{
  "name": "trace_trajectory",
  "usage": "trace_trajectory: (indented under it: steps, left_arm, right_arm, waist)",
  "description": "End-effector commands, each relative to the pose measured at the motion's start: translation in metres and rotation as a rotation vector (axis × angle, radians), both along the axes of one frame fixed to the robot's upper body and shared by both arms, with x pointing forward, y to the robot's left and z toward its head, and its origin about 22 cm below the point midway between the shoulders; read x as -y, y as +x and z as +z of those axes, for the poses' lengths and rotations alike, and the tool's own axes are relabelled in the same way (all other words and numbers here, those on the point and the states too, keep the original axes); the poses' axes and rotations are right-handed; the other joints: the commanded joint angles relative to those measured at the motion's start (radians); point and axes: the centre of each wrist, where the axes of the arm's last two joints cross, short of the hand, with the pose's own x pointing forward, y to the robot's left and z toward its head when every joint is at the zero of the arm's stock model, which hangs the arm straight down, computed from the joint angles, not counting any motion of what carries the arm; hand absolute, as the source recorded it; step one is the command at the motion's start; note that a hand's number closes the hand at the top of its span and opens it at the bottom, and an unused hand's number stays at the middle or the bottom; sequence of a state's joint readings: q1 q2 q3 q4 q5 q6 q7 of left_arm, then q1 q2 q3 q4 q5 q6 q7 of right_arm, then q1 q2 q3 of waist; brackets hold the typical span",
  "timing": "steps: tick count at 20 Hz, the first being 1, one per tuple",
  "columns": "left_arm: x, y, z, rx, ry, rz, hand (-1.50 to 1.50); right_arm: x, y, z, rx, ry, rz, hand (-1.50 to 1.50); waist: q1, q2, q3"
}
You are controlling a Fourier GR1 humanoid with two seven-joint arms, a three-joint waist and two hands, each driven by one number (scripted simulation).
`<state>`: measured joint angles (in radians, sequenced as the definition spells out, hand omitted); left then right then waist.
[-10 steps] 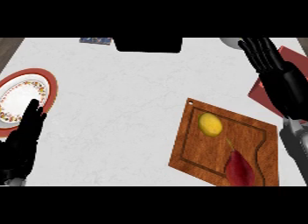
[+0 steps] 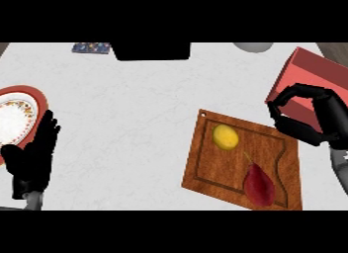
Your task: Pick the lemon from the cutting board and place it in the cardboard box
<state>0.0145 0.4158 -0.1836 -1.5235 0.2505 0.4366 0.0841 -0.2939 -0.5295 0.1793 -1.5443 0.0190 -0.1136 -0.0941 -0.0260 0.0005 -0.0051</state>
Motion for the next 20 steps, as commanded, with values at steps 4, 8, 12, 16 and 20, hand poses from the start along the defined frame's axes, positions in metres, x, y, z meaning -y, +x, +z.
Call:
trace_trajectory:
  steps: [4,8,12,16,20]
  left_arm:
    - [0.008,0.007,-0.031,-0.028,-0.017,-0.019,0.0]
    - [0.001,0.011,-0.039,-0.026,-0.025,-0.025,0.0]
    - [0.006,0.026,-0.025,-0.013,-0.027,-0.029,0.0]
    - [0.004,0.029,-0.032,-0.019,-0.024,-0.031,0.0]
    - [0.012,0.023,-0.035,-0.016,-0.02,-0.05,0.0]
  right_arm:
    - [0.004,-0.051,-0.056,0.108,-0.155,-0.239,-1.5]
    - [0.022,-0.054,-0.004,0.026,-0.311,-0.233,-1.5]
    - [0.015,-0.066,0.029,-0.129,-0.396,-0.223,-1.5]
    - [-0.014,-0.075,0.053,-0.233,-0.457,-0.199,-1.5]
    - [-0.044,-0.065,0.075,-0.301,-0.547,-0.187,-1.5]
  waist:
    - [0.004,-0.002,0.004]
    - [0.012,-0.003,0.003]
    - [0.012,-0.004,0.003]
    - [0.018,-0.002,0.003]
    - [0.039,-0.001,0.003]
